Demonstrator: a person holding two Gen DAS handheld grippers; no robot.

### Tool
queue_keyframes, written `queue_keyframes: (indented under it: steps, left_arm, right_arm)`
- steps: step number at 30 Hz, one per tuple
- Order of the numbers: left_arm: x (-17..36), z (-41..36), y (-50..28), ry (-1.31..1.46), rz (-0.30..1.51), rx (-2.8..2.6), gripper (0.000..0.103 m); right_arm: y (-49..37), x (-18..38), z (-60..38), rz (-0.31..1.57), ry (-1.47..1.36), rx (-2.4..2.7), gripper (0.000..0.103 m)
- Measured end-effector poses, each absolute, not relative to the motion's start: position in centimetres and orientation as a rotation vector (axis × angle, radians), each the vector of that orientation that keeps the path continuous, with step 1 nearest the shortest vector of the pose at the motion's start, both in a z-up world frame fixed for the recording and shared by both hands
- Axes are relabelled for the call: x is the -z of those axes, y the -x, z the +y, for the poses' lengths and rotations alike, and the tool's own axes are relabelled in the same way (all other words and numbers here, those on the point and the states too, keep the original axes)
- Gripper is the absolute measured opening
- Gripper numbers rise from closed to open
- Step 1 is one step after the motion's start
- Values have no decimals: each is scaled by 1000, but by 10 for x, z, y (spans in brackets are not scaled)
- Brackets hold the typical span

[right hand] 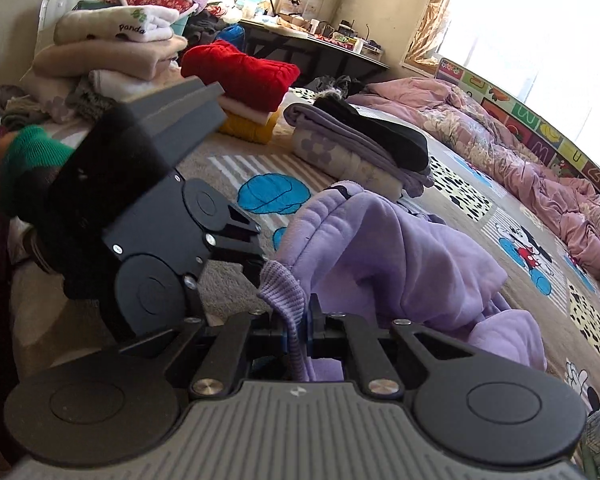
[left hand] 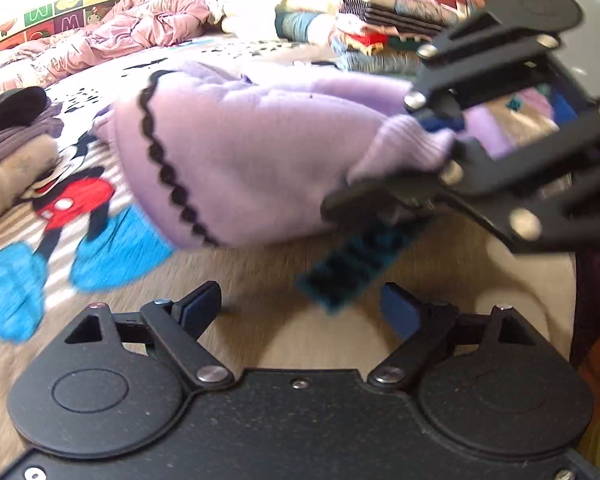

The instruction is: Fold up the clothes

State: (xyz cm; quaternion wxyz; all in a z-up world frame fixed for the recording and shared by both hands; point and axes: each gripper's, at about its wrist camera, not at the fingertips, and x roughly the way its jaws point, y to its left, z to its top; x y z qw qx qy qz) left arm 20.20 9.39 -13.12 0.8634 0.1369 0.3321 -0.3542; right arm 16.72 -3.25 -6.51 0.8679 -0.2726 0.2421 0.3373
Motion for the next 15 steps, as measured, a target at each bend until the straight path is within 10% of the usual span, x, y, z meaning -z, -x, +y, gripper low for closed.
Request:
queue_keyframes:
  steps: [15]
  left_arm:
    - [117, 176, -183, 312, 624, 480, 88]
  right_arm:
    - [-118, 132, 5, 476, 738, -627, 15]
